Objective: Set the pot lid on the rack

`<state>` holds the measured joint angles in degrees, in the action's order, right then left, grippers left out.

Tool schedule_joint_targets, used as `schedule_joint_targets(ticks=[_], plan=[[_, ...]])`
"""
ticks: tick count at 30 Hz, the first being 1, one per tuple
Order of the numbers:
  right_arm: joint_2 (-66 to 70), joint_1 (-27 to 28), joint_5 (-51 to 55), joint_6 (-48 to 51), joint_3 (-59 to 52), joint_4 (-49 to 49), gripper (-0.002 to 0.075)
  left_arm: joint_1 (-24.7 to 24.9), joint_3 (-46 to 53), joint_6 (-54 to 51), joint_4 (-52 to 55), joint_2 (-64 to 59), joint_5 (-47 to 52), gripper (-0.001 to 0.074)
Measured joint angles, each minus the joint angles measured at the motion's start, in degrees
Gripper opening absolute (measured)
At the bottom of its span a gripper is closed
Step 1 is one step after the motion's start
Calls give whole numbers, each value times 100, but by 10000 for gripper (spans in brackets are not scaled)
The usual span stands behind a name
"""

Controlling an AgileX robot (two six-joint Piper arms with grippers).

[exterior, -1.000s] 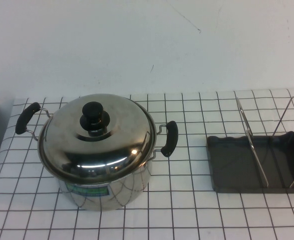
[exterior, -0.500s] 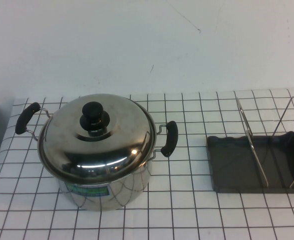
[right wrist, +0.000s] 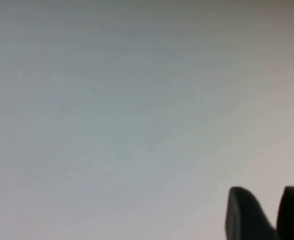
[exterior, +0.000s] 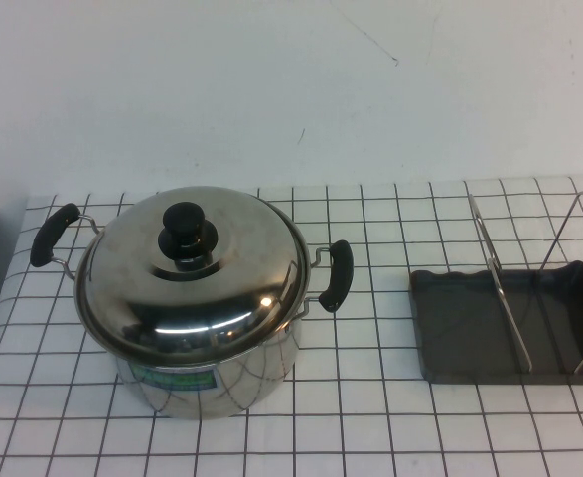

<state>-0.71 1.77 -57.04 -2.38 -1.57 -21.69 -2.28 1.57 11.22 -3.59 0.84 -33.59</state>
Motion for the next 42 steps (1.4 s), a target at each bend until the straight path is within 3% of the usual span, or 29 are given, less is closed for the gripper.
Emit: schedule_joint_targets(ticks=[16,23,29,37,42], plan=[[0,0,1820,580,0,773,154,0,0,-236,275,0,1201,-3],[0,0,4324,705,406,773,154,0,0,-272,255,0,1644,-3],[0,0,6322,1231,1261,734,154,0,-643,-272,255,0,3225,-3],[0,0,7863,1343,1498,724,154,0,-1826,-272,162,-475,5123,-3],[0,0,8194,1343,1498,765,154,0,-2311,-392,-373,-921,6297,-3]])
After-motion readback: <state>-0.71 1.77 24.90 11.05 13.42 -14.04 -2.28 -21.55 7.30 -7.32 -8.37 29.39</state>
